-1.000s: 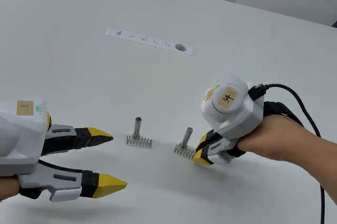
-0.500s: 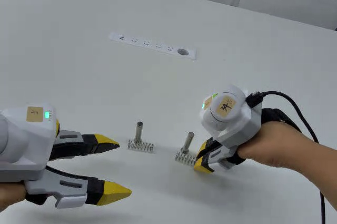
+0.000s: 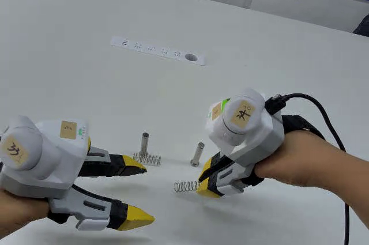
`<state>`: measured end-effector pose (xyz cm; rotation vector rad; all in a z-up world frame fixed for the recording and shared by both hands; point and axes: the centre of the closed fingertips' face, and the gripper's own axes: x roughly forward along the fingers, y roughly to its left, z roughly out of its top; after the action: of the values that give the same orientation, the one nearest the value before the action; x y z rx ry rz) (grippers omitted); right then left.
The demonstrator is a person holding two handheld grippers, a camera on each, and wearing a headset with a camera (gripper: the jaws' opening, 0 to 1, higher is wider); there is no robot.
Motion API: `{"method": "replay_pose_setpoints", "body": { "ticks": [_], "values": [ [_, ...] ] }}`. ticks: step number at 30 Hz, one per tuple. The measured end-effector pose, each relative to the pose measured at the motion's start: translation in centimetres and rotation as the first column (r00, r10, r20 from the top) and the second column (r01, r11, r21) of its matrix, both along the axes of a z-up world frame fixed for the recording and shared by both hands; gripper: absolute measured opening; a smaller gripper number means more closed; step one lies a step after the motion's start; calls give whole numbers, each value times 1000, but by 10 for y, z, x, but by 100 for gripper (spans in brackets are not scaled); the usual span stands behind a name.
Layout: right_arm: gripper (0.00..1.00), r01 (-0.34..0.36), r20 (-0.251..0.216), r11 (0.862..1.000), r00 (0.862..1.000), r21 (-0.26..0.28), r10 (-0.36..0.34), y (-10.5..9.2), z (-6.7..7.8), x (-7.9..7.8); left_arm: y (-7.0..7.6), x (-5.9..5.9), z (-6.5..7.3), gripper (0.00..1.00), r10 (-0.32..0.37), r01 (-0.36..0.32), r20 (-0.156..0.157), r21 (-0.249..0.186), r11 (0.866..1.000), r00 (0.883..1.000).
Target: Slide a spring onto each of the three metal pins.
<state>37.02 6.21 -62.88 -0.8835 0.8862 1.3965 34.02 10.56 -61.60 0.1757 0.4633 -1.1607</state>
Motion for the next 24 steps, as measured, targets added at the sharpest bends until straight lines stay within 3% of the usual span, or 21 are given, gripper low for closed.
{"method": "replay_pose_setpoints", "body": {
  "ticks": [13, 24],
  "values": [
    [11, -57, 6, 998, 998, 40, 57, 24, 22, -22, -16, 5, -2, 41, -98, 97, 27, 33, 995, 995],
    [11, -71, 0, 996, 997, 60, 71, 33, 29, -31, -18, 0, -4, 19, -138, 135, 51, 53, 989, 989]
  ]
}}
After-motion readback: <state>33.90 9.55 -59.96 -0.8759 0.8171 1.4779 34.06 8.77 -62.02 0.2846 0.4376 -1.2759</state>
